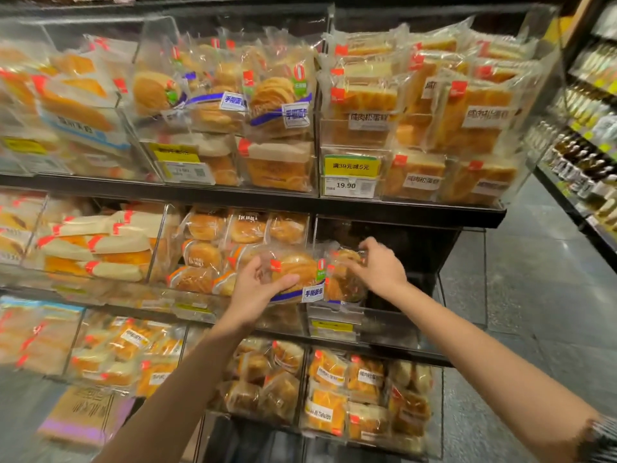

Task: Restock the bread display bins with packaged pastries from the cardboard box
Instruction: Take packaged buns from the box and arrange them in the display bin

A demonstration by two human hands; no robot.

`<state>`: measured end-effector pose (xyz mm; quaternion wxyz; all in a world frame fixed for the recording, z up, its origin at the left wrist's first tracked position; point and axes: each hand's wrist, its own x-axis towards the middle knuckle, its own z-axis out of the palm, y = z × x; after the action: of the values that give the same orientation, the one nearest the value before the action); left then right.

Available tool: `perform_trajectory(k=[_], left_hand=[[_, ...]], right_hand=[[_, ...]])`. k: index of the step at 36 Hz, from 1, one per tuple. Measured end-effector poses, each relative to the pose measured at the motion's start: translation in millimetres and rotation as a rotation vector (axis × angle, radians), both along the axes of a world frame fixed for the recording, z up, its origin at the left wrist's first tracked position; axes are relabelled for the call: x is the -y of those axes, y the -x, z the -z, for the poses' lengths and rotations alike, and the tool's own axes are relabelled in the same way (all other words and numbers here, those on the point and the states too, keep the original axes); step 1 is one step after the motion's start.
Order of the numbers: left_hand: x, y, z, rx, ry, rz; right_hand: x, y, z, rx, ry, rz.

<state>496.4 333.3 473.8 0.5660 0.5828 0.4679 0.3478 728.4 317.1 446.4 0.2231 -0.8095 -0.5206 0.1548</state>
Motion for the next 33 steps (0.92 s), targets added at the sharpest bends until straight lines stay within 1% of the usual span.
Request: perform_trajectory(k=[1, 2, 3, 4, 5, 6, 10, 13, 14, 16, 18, 20, 22, 24, 27, 30, 33], left_hand=[[1.0, -2.2, -0.3, -0.005, -0.004, 0.024], [2.3, -5.2, -1.1, -0.002, -0.01, 0.048], [2.7, -7.8, -0.6, 0.009, -0.018, 0.073], [3.5, -10.6, -0.4, 0.02, -0.03, 0.091], [4.4, -14.7, -0.3, 0.037, -0.048, 0.1], [5.1, -19.3, -0.9, 0.049, -0.07, 0.1], [7.6, -35.8, -5.6, 0.088, -0.145, 0.086], [4.9, -43.2, -5.9, -0.026, -0.188, 0.184], [4.7, -44.9, -6.3, -0.043, -0.185, 0.228], [4.1, -44.3, -4.6, 0.008, -0.117, 0.285], [2.6, -39.5, -0.5, 0.036, -0.054, 0.275], [1.6, -32.5, 7.4, 0.049, -0.018, 0.233], [1.8, -28.9, 14.3, 0.095, 0.014, 0.186], [1.3, -29.5, 17.9, 0.143, 0.019, 0.155], [-1.5, -31.4, 22.3, 0.156, 0.013, 0.113], [-3.7, -29.1, 31.0, 0.097, 0.022, 0.074], [-3.9, -23.7, 37.2, 0.08, 0.022, 0.05]], right_hand=[[5.8, 1.8, -13.6, -0.18, -0.091, -0.049], [11.6, 4.2, -26.4, -0.392, -0.132, -0.117], [18.4, 7.2, -38.8, -0.588, -0.124, -0.211], [24.9, 9.3, -48.1, -0.715, -0.097, -0.305], [30.2, 9.3, -54.0, -0.757, -0.074, -0.377], [34.5, 7.8, -57.7, -0.743, -0.075, -0.413], [48.2, -5.6, -62.3, -0.692, -0.116, -0.441], [55.0, -12.9, -58.6, -0.549, -0.134, -0.401], [56.6, -16.1, -57.8, -0.517, -0.153, -0.379], [60.1, -24.4, -57.5, -0.504, -0.16, -0.328], [62.4, -35.5, -53.2, -0.526, -0.135, -0.236], [61.4, -44.4, -42.6, -0.507, -0.103, -0.108], [57.6, -47.8, -28.8, -0.483, -0.023, -0.025], [50.9, -45.3, -14.8, -0.507, 0.108, -0.003], [37.9, -33.7, 6.0, -0.535, 0.276, -0.066], [25.4, -20.6, 22.5, -0.482, 0.37, -0.132], [12.6, -12.0, 32.7, -0.493, 0.459, -0.143]])
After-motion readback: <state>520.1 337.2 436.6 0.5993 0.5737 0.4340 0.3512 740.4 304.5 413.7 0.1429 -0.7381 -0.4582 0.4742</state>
